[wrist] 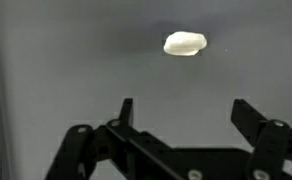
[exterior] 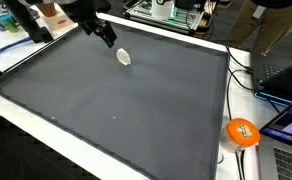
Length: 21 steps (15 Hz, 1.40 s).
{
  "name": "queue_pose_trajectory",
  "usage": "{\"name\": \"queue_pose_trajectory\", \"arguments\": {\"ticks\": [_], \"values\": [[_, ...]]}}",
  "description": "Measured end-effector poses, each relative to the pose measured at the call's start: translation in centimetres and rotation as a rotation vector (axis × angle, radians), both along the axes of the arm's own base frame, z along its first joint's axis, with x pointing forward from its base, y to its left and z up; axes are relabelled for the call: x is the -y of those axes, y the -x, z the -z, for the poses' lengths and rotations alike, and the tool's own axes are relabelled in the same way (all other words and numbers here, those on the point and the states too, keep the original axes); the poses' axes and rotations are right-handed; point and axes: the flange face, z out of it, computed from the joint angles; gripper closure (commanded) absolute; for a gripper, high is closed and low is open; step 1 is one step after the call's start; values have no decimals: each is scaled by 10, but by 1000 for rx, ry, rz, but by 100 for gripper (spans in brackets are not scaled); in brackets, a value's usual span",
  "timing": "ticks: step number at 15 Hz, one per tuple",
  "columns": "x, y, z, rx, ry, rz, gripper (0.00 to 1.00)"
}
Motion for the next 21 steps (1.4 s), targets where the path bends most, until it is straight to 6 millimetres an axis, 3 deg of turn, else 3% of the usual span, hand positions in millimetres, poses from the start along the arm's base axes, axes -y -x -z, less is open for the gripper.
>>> {"name": "queue_pose_trajectory", "arguments": {"ticks": [6, 13, 21], "values": [[1, -6, 17, -102, 5, 12, 0], [2, -14, 20, -109, 2, 15, 0], [15, -27, 60, -238, -48, -9, 0]]}}
